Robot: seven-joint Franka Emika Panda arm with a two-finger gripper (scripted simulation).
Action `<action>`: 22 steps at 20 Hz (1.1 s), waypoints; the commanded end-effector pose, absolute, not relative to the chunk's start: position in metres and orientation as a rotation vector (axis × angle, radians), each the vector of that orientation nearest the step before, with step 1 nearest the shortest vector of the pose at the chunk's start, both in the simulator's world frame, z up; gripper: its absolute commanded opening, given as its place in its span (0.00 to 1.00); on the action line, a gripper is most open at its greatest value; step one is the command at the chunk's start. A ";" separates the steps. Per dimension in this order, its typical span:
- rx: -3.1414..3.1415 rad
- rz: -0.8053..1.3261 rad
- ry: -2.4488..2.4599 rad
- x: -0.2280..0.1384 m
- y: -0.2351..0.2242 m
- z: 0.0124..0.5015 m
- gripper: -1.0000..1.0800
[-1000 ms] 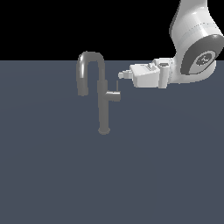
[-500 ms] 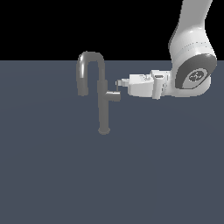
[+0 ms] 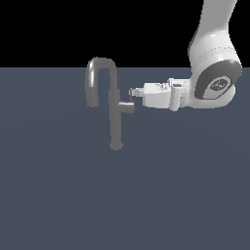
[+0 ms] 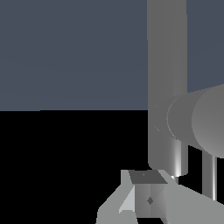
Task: Turn on the faucet by rotating a designated handle.
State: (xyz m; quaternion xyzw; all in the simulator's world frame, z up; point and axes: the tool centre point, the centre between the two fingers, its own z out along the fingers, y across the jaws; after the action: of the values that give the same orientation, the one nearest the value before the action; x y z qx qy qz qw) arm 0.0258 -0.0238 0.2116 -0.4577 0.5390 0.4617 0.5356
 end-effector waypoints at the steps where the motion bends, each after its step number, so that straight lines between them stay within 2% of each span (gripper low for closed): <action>1: -1.090 1.099 1.283 0.021 -0.023 0.214 0.00; 18: -1.090 1.099 1.283 -0.022 -0.016 0.225 0.00; 20: -1.096 1.081 1.278 -0.013 -0.018 0.230 0.00; 22: -1.095 1.085 1.279 -0.021 -0.017 0.226 0.00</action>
State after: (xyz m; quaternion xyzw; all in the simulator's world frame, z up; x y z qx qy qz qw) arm -0.0145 -0.0176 0.2298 -0.4622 0.5370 0.4529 0.5412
